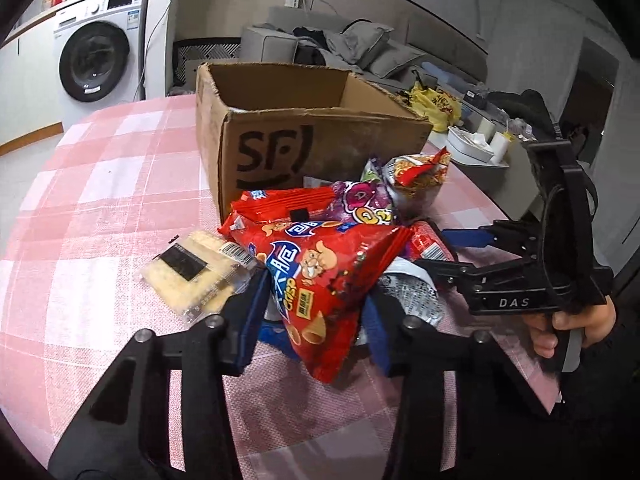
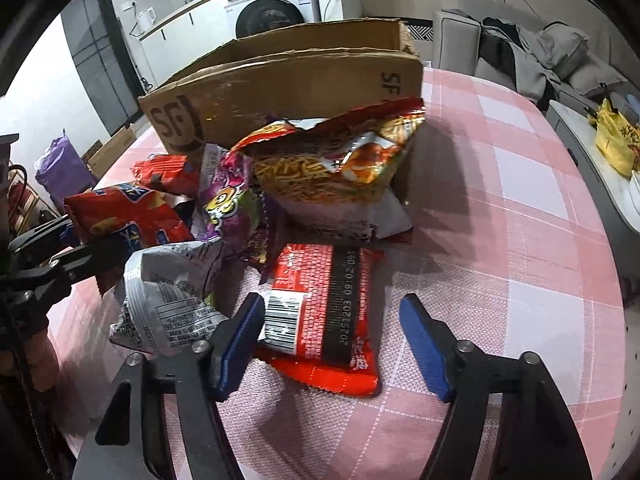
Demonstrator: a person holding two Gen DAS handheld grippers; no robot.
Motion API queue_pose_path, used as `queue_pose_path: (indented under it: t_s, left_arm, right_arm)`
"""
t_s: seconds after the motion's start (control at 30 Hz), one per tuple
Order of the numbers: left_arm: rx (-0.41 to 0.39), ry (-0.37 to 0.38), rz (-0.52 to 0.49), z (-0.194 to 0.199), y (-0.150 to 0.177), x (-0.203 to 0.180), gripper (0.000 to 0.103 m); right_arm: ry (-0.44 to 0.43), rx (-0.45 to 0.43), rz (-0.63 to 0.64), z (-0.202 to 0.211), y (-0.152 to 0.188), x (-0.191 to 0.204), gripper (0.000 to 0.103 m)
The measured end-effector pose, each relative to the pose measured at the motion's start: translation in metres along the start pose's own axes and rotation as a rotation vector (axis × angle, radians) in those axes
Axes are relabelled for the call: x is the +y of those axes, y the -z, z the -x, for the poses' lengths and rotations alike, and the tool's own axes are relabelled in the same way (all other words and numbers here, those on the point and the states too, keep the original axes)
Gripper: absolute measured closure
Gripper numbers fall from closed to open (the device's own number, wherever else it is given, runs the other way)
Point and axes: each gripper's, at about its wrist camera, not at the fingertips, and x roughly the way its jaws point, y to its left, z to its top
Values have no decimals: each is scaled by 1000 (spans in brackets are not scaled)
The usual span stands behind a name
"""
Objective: Organize snacks
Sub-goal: 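Grasp the red noodle-snack packet with the right gripper while the left grasps the red triangular bag, then lift both packets over the box and open both grippers inside it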
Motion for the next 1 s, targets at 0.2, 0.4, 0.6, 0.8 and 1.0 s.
queue_pose_path:
  t_s: [0.2,0.4,0.6,0.8,1.0]
  left_arm:
    - [-23,21,-5,5,0,0,69]
    - [-47,28,9,13,-2,3,71]
    - [-97,28,0,34,-9,-3,71]
    - [-159,21,-1,68,-24,-9,71]
    - [-208,-14,-9,108,-48,-16,71]
  right_arm:
    - [-33,-10,19,11,7,10,58]
    - [-9,-28,40,22,8,14,58]
    - [-2,-76,70,51,7,23,58]
    - [-5,-143,49,88,9,24,58]
    - [1,-269,13,148,-3,19,58]
